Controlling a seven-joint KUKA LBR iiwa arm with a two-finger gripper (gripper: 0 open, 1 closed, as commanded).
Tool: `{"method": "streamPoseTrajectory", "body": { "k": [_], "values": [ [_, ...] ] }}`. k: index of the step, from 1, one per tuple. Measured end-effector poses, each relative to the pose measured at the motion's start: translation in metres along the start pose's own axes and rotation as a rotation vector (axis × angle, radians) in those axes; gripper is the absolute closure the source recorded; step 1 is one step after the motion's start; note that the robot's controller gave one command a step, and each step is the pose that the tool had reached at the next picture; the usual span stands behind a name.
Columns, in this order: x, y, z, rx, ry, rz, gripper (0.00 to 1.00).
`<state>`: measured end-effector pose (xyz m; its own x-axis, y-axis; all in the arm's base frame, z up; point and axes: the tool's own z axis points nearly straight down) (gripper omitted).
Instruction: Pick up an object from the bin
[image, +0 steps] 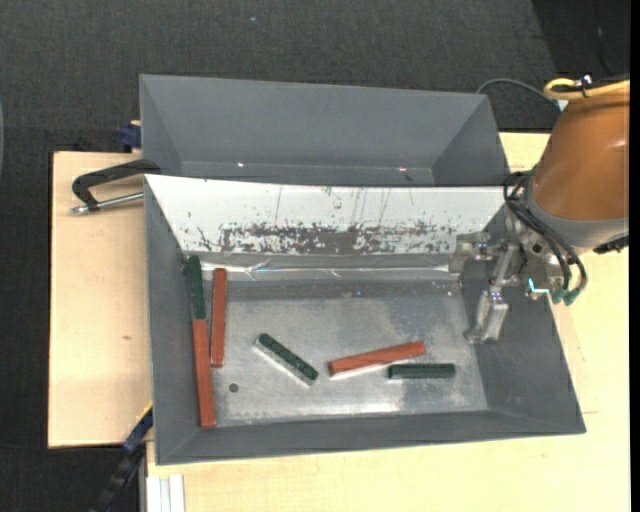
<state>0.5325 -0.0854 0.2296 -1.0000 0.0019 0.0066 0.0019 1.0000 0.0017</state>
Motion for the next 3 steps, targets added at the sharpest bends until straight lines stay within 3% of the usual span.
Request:
{"method": "streamPoseTrajectory", "body": {
  "k": [1,2,3],
  "values": [
    [-0.002,0.000,-0.005,0.001,-0.009,-0.002,0.00],
    [0.004,0.005,0.044,0.003,-0.015,0.001,0.00],
    [-0.001,0.003,0.105,0.000,-0.012,0.098,0.00]
  ]
}}
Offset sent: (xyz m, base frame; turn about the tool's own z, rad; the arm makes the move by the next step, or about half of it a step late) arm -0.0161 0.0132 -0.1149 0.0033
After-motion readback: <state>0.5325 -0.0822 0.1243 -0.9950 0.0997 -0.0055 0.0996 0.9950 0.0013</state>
